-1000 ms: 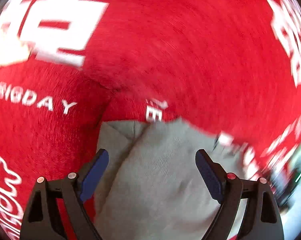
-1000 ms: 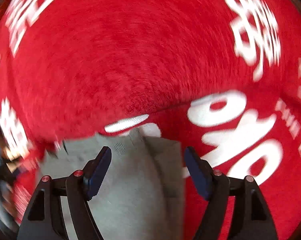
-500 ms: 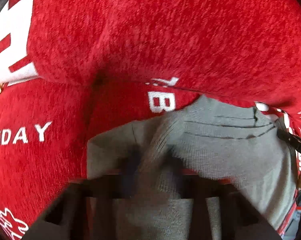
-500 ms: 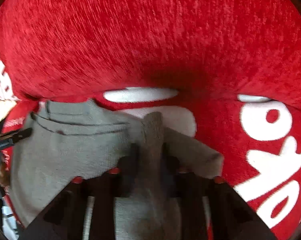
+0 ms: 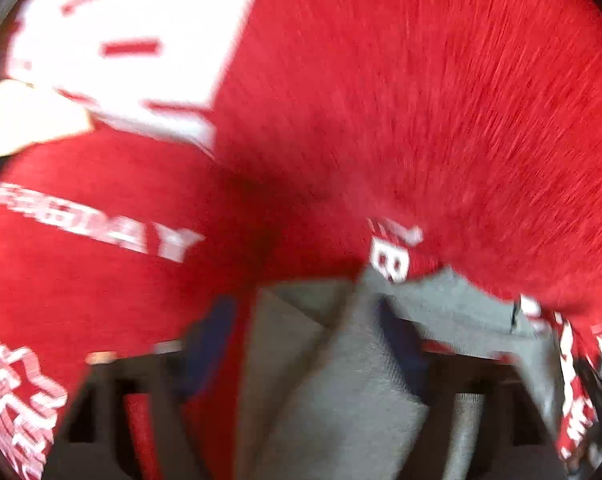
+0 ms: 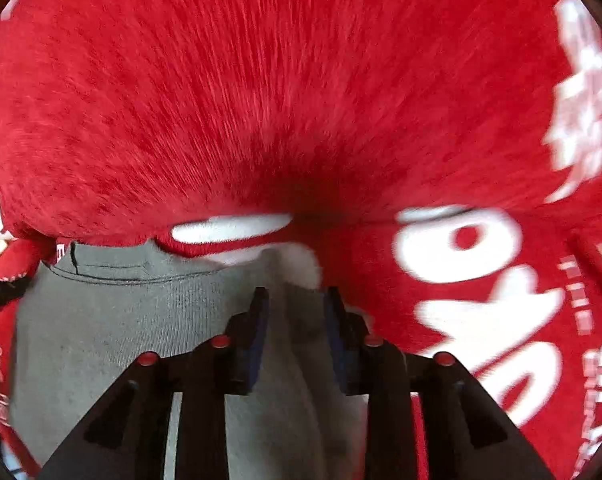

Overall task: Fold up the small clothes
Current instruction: 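Lay the hem on the collar edge and open both grippers, then press and smooth the folded sweater with both open grippers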

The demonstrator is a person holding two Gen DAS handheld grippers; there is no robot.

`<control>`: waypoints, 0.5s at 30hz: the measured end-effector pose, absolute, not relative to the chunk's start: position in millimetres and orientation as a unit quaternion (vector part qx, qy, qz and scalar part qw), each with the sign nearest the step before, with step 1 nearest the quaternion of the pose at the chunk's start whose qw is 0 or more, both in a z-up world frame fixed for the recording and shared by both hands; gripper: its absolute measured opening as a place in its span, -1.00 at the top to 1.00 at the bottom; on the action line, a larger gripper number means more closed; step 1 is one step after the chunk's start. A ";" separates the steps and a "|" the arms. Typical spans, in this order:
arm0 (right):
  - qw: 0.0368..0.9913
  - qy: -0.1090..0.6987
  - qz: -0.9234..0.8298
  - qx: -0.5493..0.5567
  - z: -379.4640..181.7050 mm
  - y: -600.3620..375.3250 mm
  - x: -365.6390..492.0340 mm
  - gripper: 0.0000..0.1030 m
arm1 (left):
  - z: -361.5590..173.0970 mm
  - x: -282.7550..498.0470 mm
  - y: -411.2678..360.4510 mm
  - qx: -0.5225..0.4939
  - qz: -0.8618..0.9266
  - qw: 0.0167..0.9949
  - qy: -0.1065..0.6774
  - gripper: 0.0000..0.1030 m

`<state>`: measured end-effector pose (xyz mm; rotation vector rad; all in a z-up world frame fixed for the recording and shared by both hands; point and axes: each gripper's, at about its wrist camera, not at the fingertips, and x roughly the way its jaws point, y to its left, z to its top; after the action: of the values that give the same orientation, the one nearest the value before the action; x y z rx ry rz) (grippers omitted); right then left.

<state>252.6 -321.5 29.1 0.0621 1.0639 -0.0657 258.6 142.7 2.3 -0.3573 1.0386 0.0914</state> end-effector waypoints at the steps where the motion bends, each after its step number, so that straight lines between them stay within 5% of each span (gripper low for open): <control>1: 0.868 0.495 -0.032 0.019 37.9 -316.8 240.4 0.01 | 11.1 243.6 142.1 -0.169 0.042 0.862 0.476 -0.83; 2: 0.877 0.480 -0.021 0.011 47.7 -307.9 222.4 -0.32 | 14.3 232.7 137.1 -0.173 0.030 0.861 0.476 -0.83; 3: 0.882 0.470 -0.007 0.007 51.8 -298.6 210.9 -0.44 | 13.9 224.0 129.5 -0.181 0.012 0.858 0.481 -0.83; 11: 0.859 0.494 0.077 -0.112 14.6 -192.4 163.6 -0.44 | -20.1 180.8 51.6 -0.025 -0.048 0.852 0.521 -0.84; 15: 0.858 0.507 0.027 -0.077 8.2 -245.9 163.5 -0.51 | -30.5 179.6 105.4 -0.093 -0.023 0.844 0.528 -0.96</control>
<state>163.5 -245.9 8.2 -0.1620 1.0643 0.0560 179.6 105.4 -30.5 -0.1953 1.1149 -0.0489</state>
